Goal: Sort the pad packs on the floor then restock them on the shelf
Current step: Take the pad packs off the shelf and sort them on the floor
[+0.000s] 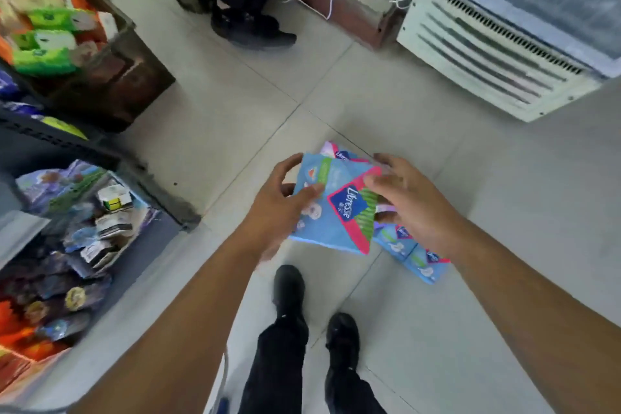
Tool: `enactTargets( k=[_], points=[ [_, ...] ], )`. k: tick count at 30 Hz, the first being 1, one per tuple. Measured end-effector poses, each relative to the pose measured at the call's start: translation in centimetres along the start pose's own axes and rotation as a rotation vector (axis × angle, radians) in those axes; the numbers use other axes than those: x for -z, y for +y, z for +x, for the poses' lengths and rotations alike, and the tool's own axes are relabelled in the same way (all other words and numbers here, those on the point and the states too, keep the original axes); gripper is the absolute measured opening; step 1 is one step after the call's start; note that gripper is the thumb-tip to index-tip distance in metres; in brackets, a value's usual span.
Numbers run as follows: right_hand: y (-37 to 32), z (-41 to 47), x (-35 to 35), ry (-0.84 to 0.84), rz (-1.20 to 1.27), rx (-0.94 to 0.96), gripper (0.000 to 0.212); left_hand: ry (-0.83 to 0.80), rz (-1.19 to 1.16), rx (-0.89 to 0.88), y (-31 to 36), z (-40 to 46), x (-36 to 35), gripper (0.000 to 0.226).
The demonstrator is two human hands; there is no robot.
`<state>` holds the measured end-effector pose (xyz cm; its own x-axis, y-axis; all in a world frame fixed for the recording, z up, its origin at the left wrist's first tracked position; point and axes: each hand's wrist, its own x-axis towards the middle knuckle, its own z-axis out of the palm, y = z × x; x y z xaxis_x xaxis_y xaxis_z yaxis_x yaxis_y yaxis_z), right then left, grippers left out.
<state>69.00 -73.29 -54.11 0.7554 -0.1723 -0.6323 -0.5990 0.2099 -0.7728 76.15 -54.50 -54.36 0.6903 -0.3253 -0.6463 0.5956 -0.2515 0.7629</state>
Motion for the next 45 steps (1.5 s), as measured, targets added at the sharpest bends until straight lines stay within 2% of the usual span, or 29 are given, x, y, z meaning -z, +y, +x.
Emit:
enactTargets(
  k=[3, 6, 10, 15, 20, 23, 27, 30, 34, 36, 39, 45],
  points=[
    [3.1, -0.1, 3.5, 0.092, 0.151, -0.139, 0.031, 0.021, -0.228, 0.073, -1.0, 2.7, -4.0, 0.049],
    [6.7, -1.0, 5.5, 0.138, 0.260, -0.253, 0.024, -0.018, -0.200, 0.149, -3.0, 4.6, -8.0, 0.042],
    [10.3, -0.9, 7.0, 0.371, 0.338, -0.318, 0.044, -0.107, 0.016, 0.216, -6.4, 7.2, -11.9, 0.039],
    [16.1, -0.8, 11.0, 0.518, 0.379, -0.439, 0.026, -0.243, 0.407, 0.214, -11.0, 10.8, -15.2, 0.033],
    [21.9, -0.9, 15.0, 0.532, 0.301, -0.497, 0.031, -0.436, 0.640, 0.300, -15.8, 12.7, -18.8, 0.043],
    [25.1, -0.8, 16.0, 0.483, 0.241, -0.531, 0.025, -0.510, 0.771, 0.332, -18.3, 13.7, -19.5, 0.045],
    [31.8, 2.1, 15.6, 0.435, 0.174, -0.590, 0.024, -0.473, 0.940, 0.309, -23.7, 15.9, -19.4, 0.042],
    [38.4, 5.4, 13.8, 0.453, 0.116, -0.632, 0.024, -0.445, 1.072, 0.313, -29.7, 18.4, -18.8, 0.039],
    [46.6, 9.8, 11.0, 0.377, 0.060, -0.717, 0.031, -0.446, 1.242, 0.344, -37.7, 21.9, -17.2, 0.040],
    [49.4, 11.8, 10.1, 0.380, 0.078, -0.717, 0.038, -0.426, 1.253, 0.375, -40.7, 23.7, -16.5, 0.041],
    [51.7, 14.2, 9.6, 0.425, 0.129, -0.695, 0.047, -0.386, 1.132, 0.391, -44.0, 25.8, -15.9, 0.045],
    [52.8, 16.8, 10.3, 0.446, 0.172, -0.651, 0.041, -0.366, 0.991, 0.425, -45.5, 27.2, -16.1, 0.044]
  ],
)
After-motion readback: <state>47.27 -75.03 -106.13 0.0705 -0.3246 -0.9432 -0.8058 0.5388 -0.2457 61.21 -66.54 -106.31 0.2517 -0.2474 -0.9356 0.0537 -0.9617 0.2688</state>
